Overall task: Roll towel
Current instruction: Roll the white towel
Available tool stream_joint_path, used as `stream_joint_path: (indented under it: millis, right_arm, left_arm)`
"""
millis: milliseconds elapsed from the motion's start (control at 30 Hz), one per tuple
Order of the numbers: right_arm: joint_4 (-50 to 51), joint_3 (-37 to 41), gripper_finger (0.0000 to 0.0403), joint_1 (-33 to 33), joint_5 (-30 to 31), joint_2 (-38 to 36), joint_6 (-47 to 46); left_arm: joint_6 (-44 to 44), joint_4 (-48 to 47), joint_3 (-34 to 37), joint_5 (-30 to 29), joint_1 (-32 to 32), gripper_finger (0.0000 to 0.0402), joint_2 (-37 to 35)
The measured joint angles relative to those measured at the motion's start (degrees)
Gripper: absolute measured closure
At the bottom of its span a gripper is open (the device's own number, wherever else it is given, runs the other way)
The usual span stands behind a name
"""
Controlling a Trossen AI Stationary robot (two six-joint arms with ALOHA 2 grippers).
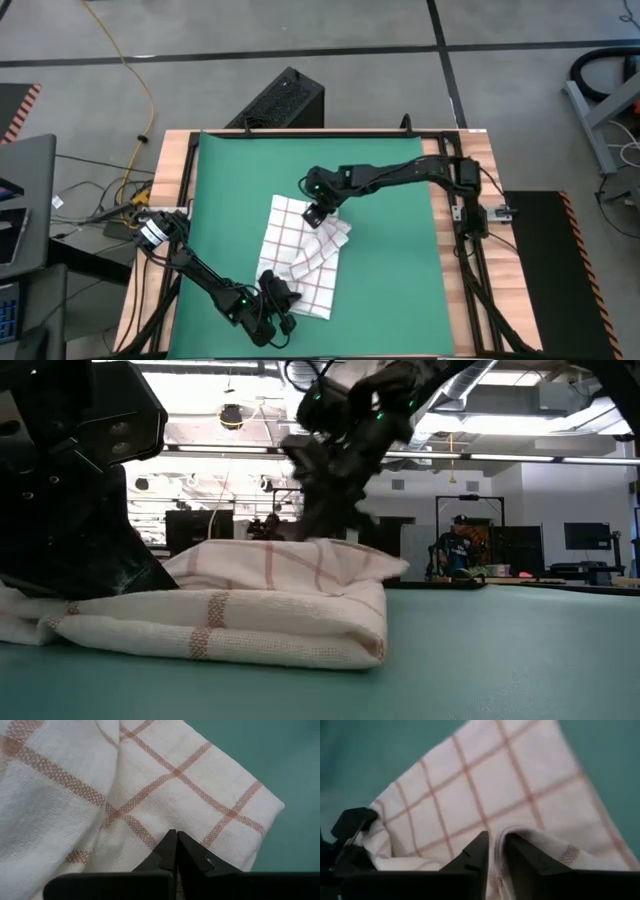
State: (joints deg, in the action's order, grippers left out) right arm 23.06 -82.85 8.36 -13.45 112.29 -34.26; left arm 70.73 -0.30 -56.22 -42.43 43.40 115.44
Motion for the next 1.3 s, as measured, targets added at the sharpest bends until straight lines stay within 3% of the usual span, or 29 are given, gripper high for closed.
stream_joint_path:
  millis: [233, 467, 800, 867, 967, 1033, 1100, 1167, 1300]
  right_arm:
    - [-1.53, -1.34, 0.0252, 3.36, -0.07, 1.22, 1.98]
    - [4.89, -1.38, 0.021, 6.43, -0.17, 0.0, 1.1]
    - [1.39, -1.36, 0.0196, 7.98, -3.41, -1.05, 6.05]
    - [1.5, -1.36, 0.0197, 8.4, -6.89, -1.87, 9.2]
    - [3.8, -1.39, 0.0205, 8.45, -15.88, -5.11, 16.45]
    - [10.17, -1.42, 0.0219, 7.09, -18.4, -7.56, 24.56]
    - [17.97, -0.49, 0.0244, 4.68, -15.02, -10.14, 33.37]
    - [24.13, 2.24, 0.0282, 2.07, -7.03, -12.62, 38.69]
    - [22.22, 12.61, 0.0361, -1.83, 1.72, -17.52, 36.5]
  left_arm:
    - [0.72, -0.06, 0.02, 0.63, 0.09, 0.0401, 0.0]
    - [1.11, -0.15, 0.02, 0.58, 0.2, 0.0401, 0.0]
    - [1.78, -0.21, 0.02, 0.57, 0.25, 0.0401, 0.01]
    - [1.79, -0.19, 0.02, 0.56, 0.31, 0.0401, 0.02]
    - [1.77, -0.59, 0.02, 0.6, 0.37, 0.0401, 0.02]
    - [1.53, -0.87, 0.02, 0.62, 0.37, 0.0401, 0.02]
    - [1.56, -1.09, 0.0, 0.64, 0.37, 0.0401, 0.02]
    - [2.01, -1.17, -0.03, 0.56, 0.35, 0.0401, 0.02]
    - [3.35, -1.2, 0.0, 0.06, 0.34, 0.0401, 0.04]
